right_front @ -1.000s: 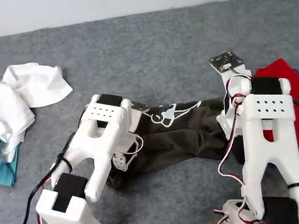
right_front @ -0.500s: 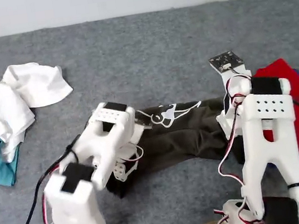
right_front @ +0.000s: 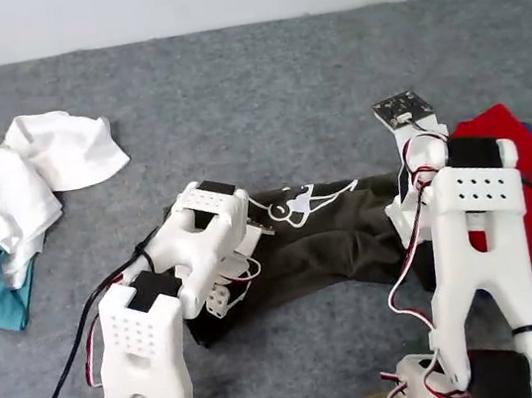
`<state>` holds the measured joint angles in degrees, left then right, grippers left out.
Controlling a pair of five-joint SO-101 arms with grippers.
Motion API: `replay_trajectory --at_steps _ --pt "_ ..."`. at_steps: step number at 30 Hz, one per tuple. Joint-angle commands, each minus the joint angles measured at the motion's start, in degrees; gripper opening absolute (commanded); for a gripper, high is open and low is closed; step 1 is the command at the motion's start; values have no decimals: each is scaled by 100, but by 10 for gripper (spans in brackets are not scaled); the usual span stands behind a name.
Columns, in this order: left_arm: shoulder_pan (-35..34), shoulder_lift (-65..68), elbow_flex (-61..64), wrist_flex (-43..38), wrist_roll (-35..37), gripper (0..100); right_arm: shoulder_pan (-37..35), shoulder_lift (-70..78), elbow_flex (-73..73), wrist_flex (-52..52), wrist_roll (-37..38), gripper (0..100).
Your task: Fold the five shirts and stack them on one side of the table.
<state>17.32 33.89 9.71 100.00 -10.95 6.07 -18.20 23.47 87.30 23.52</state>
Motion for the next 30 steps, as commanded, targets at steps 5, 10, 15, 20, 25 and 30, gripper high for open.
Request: replay_trajectory --at_steps 5,10,15,20,25,30 --pt "-211 -2374 -321 70 -79 13 -22 -189 -26 22 -35 169" --pt "-853 -4123 66 70 -88 13 -22 -189 -26 75 -35 172" --pt "-1547 -5020 532 70 -352 13 -22 -198 -53 391 -35 173" --pt "-1688 -5108 971 44 -404 13 66 -207 -149 497 44 173" --pt "-1705 -5064 989 35 -404 13 505 -207 -1046 1182 325 173" --pt "-1688 -5055 1015 35 -404 13 602 -470 -1653 1569 475 172"
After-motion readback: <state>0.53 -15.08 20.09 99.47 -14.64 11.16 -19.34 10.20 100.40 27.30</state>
